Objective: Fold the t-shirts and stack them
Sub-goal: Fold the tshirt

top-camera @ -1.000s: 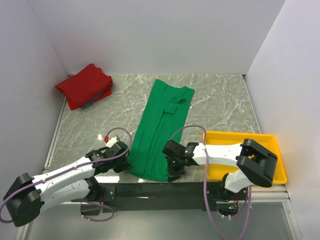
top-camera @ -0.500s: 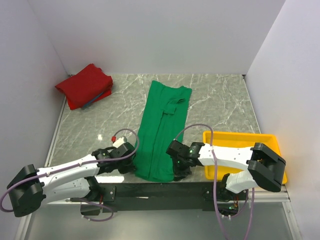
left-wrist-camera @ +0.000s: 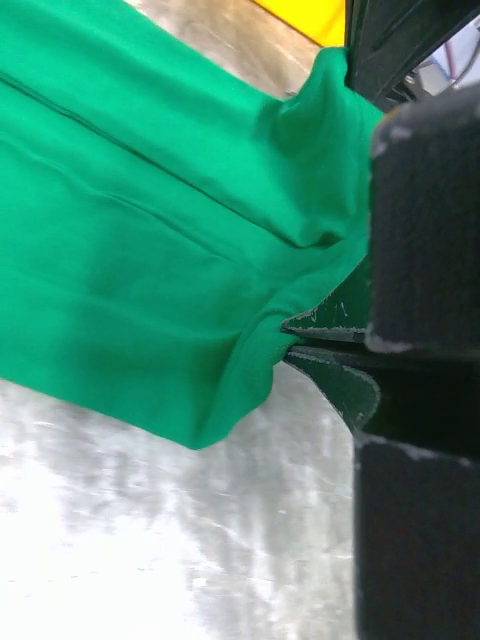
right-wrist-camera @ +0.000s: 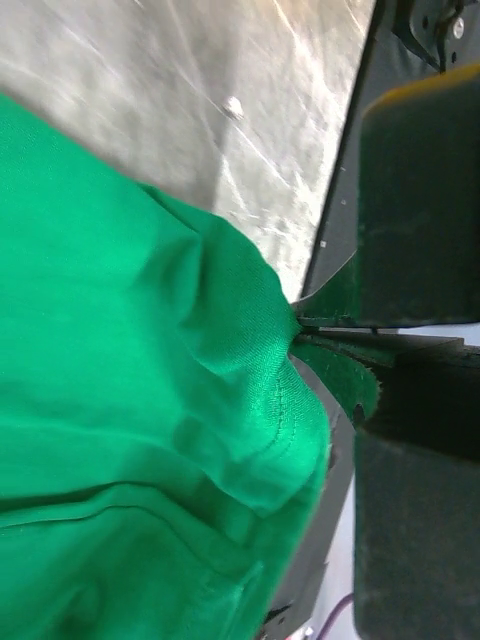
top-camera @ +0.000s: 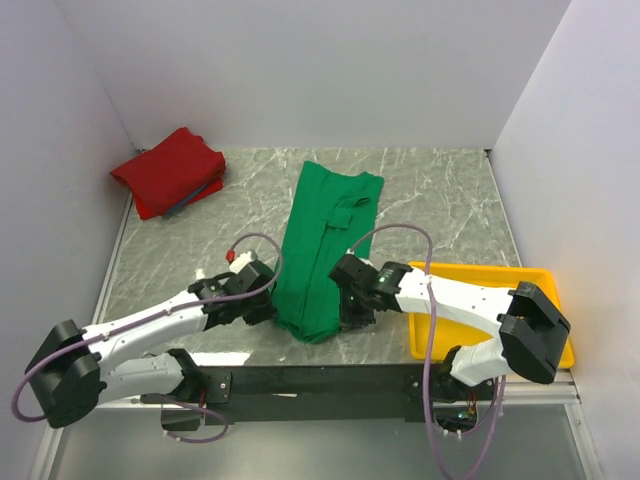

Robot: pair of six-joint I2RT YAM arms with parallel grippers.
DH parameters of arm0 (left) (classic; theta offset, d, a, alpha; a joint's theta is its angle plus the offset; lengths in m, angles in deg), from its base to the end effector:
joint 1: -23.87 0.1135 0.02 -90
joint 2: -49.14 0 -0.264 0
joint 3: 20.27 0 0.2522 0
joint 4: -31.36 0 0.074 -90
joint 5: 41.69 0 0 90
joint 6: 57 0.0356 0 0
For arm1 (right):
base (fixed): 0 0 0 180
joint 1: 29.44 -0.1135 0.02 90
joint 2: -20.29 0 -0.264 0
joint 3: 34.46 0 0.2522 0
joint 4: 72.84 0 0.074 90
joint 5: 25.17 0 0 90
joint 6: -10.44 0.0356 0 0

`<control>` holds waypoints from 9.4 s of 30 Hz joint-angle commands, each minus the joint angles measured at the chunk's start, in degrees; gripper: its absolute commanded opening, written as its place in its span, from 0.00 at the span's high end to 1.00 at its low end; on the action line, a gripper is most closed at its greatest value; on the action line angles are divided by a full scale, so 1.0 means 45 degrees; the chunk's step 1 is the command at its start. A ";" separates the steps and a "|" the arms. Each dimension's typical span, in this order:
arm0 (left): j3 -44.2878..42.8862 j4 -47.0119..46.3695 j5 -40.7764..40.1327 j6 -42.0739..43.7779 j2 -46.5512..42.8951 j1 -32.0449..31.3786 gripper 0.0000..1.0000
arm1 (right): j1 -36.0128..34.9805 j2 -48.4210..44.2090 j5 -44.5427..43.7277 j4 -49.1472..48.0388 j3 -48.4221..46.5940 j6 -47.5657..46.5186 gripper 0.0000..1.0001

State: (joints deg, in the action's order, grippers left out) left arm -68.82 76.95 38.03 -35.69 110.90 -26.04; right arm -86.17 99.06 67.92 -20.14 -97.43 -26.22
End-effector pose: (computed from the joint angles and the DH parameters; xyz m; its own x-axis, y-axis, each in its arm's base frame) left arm 0.1318 -0.1467 0.1952 -0.8460 -0.4184 -0.3305 -0.2613 0.8656 -0.4271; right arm 0.1363 0.2113 0.2019 -0.9832 -0.0383 -0.1786 -0.0955 0.9412 0.3239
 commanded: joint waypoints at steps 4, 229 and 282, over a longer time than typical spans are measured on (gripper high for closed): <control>-0.1661 -0.1253 0.0506 0.1998 0.1547 0.1031 0.99 | 0.1433 0.0504 -0.0356 0.0351 -0.1192 -0.0954 1.00; -0.1040 0.2065 0.2383 0.2647 -0.2276 0.2810 0.99 | 0.2081 -0.2909 -0.0159 0.2225 0.1053 0.0078 1.00; -0.7951 -0.0043 0.5214 0.6239 0.6079 0.6110 1.00 | 0.7196 0.3764 -0.0375 0.3300 -0.7909 -0.3689 1.00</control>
State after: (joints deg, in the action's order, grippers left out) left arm -100.73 78.90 58.73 -10.77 136.52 0.29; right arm -55.16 114.49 66.33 -6.35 -128.78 -40.54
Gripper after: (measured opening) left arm 0.027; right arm 0.105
